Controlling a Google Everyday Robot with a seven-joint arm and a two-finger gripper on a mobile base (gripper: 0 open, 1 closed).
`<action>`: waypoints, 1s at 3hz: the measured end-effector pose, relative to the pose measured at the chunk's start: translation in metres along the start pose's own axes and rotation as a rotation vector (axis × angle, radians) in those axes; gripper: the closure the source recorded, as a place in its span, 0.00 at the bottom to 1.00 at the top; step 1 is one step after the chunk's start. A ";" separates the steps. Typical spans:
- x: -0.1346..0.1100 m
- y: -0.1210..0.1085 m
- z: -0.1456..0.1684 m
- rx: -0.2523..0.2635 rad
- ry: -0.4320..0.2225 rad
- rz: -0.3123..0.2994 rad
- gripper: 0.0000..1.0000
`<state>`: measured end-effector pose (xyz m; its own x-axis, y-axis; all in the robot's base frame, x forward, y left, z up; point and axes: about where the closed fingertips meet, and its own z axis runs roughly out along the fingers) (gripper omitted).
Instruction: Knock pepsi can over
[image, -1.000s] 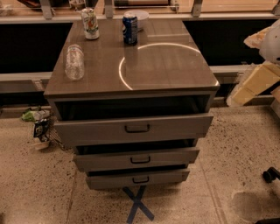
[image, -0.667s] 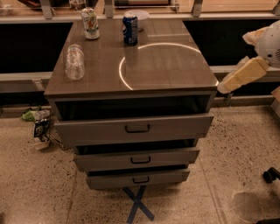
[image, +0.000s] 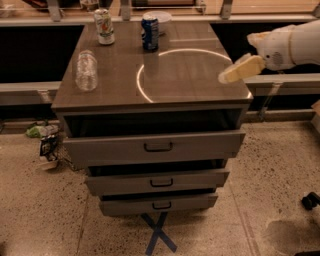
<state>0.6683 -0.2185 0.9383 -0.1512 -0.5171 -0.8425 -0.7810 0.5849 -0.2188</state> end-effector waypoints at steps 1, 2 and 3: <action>0.000 0.000 0.000 0.000 0.000 0.000 0.00; -0.008 -0.006 0.011 0.041 -0.036 -0.019 0.00; -0.031 -0.025 0.056 0.076 -0.132 -0.036 0.00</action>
Offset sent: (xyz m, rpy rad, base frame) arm 0.0388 0.0174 0.0126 0.0320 -0.1826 -0.0653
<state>0.7263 -0.1822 0.9419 -0.0396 -0.4548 -0.8897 -0.7358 0.6157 -0.2820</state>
